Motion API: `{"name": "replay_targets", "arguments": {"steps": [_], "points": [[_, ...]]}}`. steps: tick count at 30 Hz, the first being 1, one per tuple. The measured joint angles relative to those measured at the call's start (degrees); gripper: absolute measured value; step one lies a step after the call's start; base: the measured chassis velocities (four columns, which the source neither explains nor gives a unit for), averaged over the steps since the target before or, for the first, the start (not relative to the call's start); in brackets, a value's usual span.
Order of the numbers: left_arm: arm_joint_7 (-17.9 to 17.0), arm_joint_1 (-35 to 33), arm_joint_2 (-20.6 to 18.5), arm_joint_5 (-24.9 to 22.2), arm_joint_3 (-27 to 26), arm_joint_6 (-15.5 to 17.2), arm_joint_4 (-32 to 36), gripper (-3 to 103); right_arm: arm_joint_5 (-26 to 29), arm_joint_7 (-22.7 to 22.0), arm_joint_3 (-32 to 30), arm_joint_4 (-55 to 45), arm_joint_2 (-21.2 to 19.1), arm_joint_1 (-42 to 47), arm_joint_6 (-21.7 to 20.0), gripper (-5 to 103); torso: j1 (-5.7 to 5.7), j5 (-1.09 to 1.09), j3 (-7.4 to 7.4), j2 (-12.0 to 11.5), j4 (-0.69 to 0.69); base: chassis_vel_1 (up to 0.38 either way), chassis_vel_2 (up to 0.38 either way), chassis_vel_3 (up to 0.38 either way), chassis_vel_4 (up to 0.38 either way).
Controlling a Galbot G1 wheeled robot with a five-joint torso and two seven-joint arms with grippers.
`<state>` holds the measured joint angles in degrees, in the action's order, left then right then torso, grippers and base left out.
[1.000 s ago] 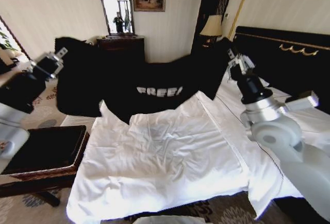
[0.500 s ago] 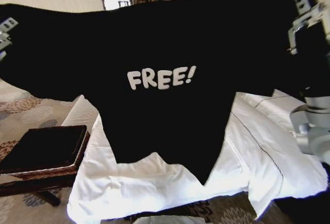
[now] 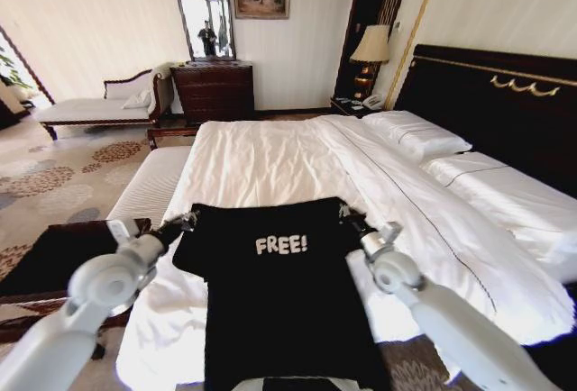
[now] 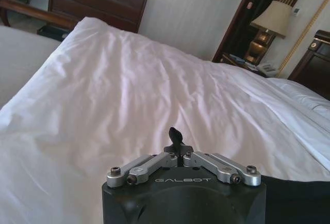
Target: Fold the clothes on the bed and place them into the basket.
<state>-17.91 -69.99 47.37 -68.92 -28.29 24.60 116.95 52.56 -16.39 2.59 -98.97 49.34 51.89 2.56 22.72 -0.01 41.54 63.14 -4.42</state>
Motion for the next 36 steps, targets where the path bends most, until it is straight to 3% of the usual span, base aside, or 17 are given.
{"name": "replay_targets", "arguments": {"steps": [6, 12, 21, 27, 36], "points": [[1.61, 7.21, 4.82, 2.62, 6.46, -2.78, -10.32, 0, -1.23, 1.86, 3.78, 12.50, 4.12, -6.79, 2.64, 0, 0.00, 0.01, 0.00, 0.00, -0.08, 0.000, 0.000, 0.000, 0.000], [2.34, 11.41, 7.88, 4.51, 9.25, -4.26, -17.38, 0, -3.46, 4.39, 5.25, 20.93, 7.36, -11.37, 5.08, 0, -0.01, 0.00, -0.01, 0.00, -0.03, 0.000, 0.000, 0.000, 0.000], [2.67, 17.14, 14.36, 9.23, 14.20, -5.66, -27.60, 0, -6.41, 8.90, 6.60, 35.03, 17.04, -14.64, 8.23, 0, -0.01, 0.01, -0.01, 0.01, -0.06, 0.000, 0.000, 0.000, 0.000], [2.79, 19.18, 17.53, 12.12, 14.58, -6.50, -32.98, 0, -9.46, 9.42, 6.81, 44.16, 22.75, -16.98, 10.12, 0, -0.02, -0.01, -0.01, 0.02, -0.04, 0.000, 0.000, 0.000, 0.000], [2.82, 21.07, 18.90, 11.93, 11.84, -7.37, -36.95, 0, -10.50, 8.46, 4.88, 47.32, 23.51, -18.06, 10.83, 0, -0.02, 0.00, -0.01, 0.02, -0.05, 0.000, 0.000, 0.000, 0.000]]}}
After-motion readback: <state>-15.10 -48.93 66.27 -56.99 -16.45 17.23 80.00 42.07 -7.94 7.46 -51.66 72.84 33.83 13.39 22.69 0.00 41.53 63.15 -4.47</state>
